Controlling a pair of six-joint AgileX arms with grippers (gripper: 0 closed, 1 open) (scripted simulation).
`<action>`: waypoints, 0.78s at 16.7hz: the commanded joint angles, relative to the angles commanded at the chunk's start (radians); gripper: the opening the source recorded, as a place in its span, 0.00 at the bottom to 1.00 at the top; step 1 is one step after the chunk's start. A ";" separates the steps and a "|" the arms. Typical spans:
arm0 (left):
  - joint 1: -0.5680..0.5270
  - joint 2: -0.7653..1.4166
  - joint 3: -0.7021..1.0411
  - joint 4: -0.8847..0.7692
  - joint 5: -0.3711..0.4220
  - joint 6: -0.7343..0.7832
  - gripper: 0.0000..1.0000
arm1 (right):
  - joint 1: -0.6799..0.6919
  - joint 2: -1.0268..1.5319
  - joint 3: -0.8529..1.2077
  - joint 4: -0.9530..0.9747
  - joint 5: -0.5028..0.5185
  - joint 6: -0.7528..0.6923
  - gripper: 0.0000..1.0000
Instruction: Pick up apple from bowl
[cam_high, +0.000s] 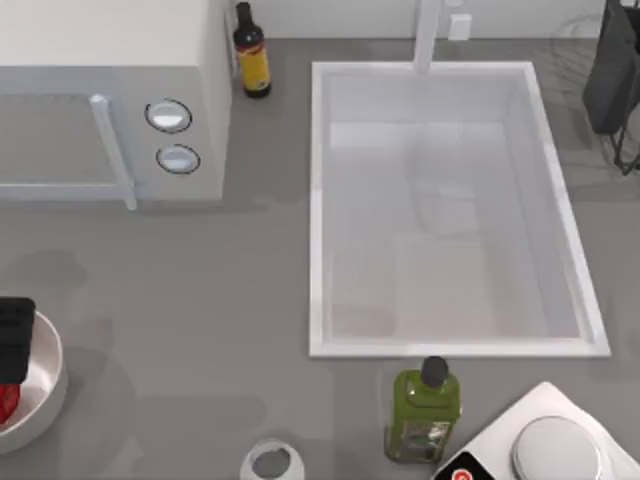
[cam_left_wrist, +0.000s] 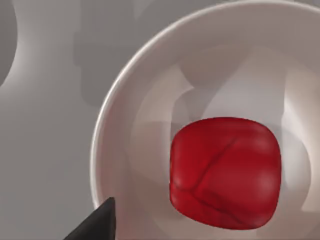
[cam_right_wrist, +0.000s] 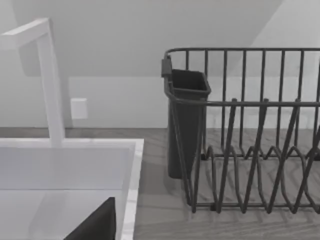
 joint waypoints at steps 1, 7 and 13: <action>0.004 0.072 0.044 -0.054 0.000 0.005 1.00 | 0.000 0.000 0.000 0.000 0.000 0.000 1.00; 0.019 0.296 0.191 -0.229 0.000 0.023 1.00 | 0.000 0.000 0.000 0.000 0.000 0.000 1.00; 0.015 0.302 0.177 -0.212 0.000 0.023 1.00 | 0.000 0.000 0.000 0.000 0.000 0.000 1.00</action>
